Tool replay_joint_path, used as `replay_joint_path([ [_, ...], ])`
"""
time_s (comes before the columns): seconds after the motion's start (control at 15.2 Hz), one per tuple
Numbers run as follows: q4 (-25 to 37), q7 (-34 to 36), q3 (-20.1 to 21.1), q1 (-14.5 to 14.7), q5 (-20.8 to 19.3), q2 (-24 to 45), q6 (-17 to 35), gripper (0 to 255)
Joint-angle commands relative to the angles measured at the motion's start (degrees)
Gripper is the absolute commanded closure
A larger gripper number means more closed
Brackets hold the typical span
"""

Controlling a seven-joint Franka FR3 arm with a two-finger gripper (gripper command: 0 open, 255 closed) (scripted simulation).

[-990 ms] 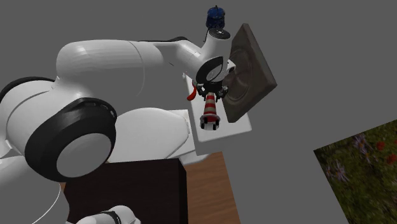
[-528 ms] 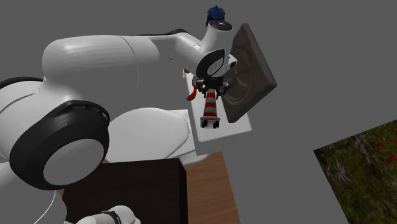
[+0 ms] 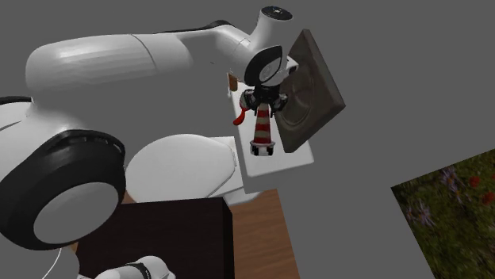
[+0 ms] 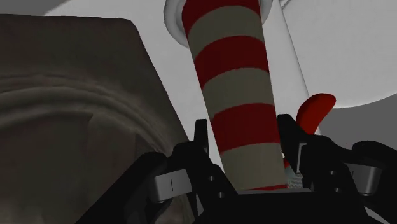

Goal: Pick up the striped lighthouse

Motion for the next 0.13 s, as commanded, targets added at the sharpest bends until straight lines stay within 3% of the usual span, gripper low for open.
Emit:
replay_joint_path([
  [0.0,0.4,-0.1,-0.2,-0.1,-0.2,-0.5,-0.8,255],
  [0.07,0.4,-0.1,-0.2,-0.1,-0.2,-0.5,-0.8,255],
])
